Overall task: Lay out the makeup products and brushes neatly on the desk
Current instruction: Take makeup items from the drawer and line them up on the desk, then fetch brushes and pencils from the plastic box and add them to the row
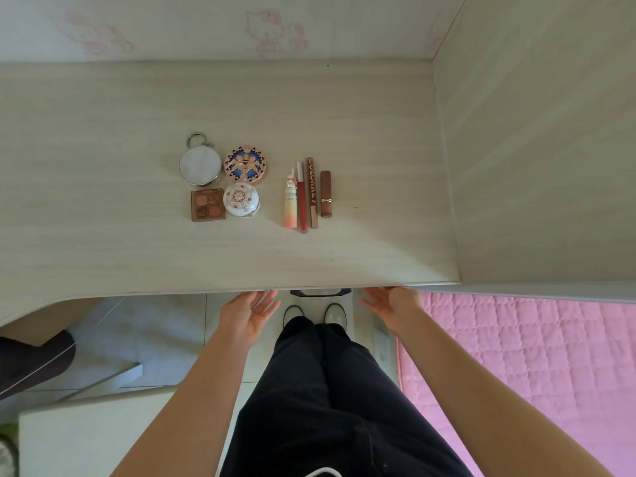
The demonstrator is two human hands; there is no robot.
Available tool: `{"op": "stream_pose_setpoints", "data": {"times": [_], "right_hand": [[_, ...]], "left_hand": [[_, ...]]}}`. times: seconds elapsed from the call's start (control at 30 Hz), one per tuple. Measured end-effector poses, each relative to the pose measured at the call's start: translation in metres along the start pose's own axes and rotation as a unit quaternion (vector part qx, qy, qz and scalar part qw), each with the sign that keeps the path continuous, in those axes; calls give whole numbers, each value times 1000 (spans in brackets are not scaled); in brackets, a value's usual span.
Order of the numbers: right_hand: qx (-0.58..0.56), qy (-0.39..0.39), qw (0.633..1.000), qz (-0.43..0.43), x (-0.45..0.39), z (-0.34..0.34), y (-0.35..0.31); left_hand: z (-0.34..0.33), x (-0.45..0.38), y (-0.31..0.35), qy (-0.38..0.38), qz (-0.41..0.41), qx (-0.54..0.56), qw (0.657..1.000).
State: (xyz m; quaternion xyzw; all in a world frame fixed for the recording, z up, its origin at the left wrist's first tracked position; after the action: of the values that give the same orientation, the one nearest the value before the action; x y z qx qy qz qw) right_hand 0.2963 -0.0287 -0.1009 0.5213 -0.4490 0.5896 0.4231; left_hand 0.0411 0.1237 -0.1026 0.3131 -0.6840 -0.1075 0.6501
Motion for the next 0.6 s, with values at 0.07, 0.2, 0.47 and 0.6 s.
{"op": "stream_pose_setpoints", "data": {"times": [0.07, 0.2, 0.47, 0.6], "right_hand": [[28, 6, 1000, 8, 3, 0, -2], [113, 19, 993, 38, 5, 5, -5], [388, 128, 890, 200, 24, 17, -10], [404, 138, 866, 261, 49, 19, 2]], "left_hand": [[0, 0, 2, -23, -10, -31, 999], [0, 6, 6, -67, -33, -130, 989], [-46, 36, -16, -159, -3, -307, 938], [-75, 58, -31, -217, 26, -338, 915]]}}
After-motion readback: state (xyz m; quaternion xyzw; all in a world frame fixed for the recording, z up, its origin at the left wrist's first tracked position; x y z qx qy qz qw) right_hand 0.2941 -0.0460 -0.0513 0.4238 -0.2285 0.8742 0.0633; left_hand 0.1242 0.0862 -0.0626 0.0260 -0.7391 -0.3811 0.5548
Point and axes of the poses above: each hand's wrist, its own x-axis away from the middle knuckle, its own z-axis out of the back of the hand, y = z × x, the point moved 9 cm from there along -x, towards the middle knuckle, and after that the axes turned 14 degrees about -z, right-handed, at the moved point
